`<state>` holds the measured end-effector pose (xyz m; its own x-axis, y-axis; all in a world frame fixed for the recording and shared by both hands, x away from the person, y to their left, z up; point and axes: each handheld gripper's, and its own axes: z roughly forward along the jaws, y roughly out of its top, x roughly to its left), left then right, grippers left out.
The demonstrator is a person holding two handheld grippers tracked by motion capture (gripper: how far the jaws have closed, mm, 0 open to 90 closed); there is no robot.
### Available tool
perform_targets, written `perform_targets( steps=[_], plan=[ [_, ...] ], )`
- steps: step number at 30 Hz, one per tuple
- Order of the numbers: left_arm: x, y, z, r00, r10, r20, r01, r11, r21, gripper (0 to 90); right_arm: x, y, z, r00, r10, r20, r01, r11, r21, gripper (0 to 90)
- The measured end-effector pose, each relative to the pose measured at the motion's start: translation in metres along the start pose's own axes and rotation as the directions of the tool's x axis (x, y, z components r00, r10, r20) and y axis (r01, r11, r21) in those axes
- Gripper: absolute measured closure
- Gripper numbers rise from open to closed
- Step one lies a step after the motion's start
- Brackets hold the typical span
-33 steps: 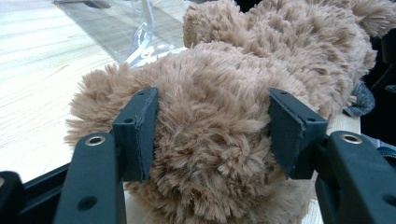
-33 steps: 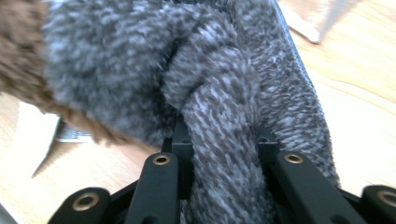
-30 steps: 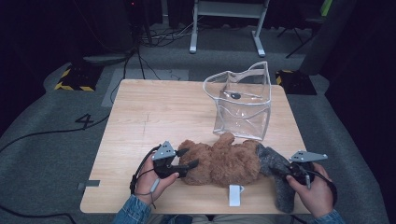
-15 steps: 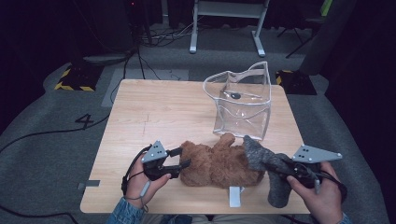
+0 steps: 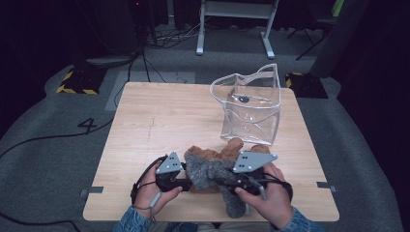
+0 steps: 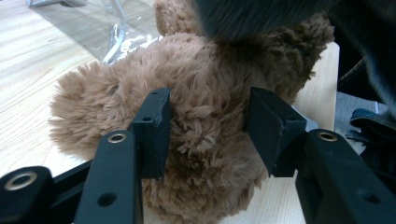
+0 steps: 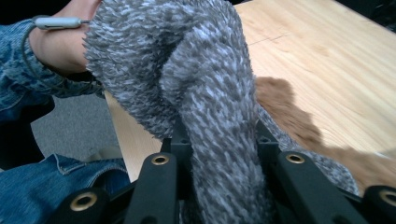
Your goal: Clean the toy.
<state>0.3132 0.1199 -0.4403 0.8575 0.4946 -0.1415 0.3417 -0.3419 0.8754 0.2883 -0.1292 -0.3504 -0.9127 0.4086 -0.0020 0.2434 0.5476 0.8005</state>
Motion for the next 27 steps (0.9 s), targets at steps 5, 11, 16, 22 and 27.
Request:
perform_targets(
  steps=[5, 11, 16, 22, 27],
  plan=[
    [0.003, -0.001, 0.004, 0.9999, -0.014, -0.008, 0.014, 0.9999, -0.006, 55.8, -0.001, 0.000, 0.025, 0.9999, 0.000, -0.013, 0.001, 1.000, 0.020, 70.3],
    [0.009, -0.006, 0.014, 0.9979, -0.051, -0.040, 0.050, 0.9982, -0.032, 57.9, -0.004, -0.014, 0.048, 1.0000, -0.001, 0.002, 0.001, 0.997, 0.074, 70.0],
    [0.014, -0.006, 0.016, 0.9955, -0.078, -0.055, 0.076, 0.9964, -0.037, 59.0, -0.011, -0.030, 0.049, 0.9987, -0.017, 0.047, 0.012, 0.995, 0.104, 70.0],
    [0.018, -0.005, 0.018, 0.9936, -0.102, -0.050, 0.099, 0.9939, -0.049, 59.6, -0.018, -0.047, 0.033, 0.9968, 0.011, 0.079, -0.019, 0.995, 0.097, 70.4],
    [0.023, -0.005, 0.018, 0.9931, -0.105, -0.053, 0.102, 0.9930, -0.060, 59.8, -0.023, -0.057, 0.015, 0.9932, 0.050, 0.105, -0.059, 0.995, 0.078, 70.6]
  ],
)
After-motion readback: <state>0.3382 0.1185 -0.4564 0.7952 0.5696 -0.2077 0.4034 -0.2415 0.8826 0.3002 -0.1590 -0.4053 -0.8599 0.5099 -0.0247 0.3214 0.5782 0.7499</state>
